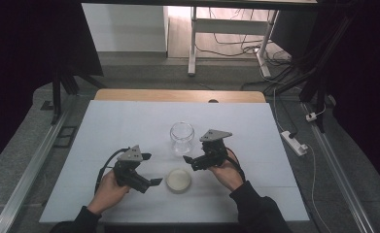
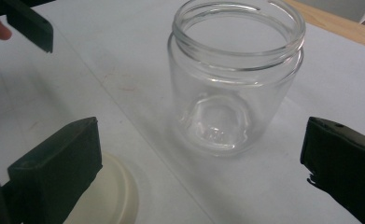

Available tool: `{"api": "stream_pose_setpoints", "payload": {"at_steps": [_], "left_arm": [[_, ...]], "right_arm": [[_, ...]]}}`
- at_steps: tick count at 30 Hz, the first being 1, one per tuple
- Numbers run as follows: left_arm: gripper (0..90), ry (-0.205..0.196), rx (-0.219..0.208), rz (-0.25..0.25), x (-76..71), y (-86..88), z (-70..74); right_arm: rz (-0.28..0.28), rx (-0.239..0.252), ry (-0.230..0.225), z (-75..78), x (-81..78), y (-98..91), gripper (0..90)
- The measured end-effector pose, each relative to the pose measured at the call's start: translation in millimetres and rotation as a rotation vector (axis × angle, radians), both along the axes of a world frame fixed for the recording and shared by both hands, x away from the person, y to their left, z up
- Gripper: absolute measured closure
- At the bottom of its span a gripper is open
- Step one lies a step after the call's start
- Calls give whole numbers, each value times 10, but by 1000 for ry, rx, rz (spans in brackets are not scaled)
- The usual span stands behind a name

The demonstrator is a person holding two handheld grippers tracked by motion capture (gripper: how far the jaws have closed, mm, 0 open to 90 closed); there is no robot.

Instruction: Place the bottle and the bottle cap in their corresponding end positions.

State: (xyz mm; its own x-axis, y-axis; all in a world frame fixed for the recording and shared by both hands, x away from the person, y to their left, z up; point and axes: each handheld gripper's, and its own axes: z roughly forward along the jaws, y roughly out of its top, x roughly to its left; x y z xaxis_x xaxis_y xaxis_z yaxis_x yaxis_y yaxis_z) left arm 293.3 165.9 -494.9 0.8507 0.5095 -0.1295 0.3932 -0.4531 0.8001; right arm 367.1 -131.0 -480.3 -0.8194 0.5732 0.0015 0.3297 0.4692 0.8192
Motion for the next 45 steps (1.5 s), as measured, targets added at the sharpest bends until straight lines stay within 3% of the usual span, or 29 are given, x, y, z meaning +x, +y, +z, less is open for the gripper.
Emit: {"api": "stream_pose_setpoints", "payload": {"at_steps": [12, 21, 34, 45], "left_arm": [[0, -1, -9, 78, -151, 263, 6], [0, 3, -35, 122, -329, 477, 12], [0, 2, -60, 228, -650, 865, 4], [0, 20, -97, 345, -896, 1233, -80]], "right_arm": [[10, 13, -18, 49, -247, -124, 0], [-11, 31, -17, 85, -447, -339, 0], [-101, 57, -19, 63, -718, -786, 0], [-189, 45, -40, 52, -948, -1174, 0]]}}
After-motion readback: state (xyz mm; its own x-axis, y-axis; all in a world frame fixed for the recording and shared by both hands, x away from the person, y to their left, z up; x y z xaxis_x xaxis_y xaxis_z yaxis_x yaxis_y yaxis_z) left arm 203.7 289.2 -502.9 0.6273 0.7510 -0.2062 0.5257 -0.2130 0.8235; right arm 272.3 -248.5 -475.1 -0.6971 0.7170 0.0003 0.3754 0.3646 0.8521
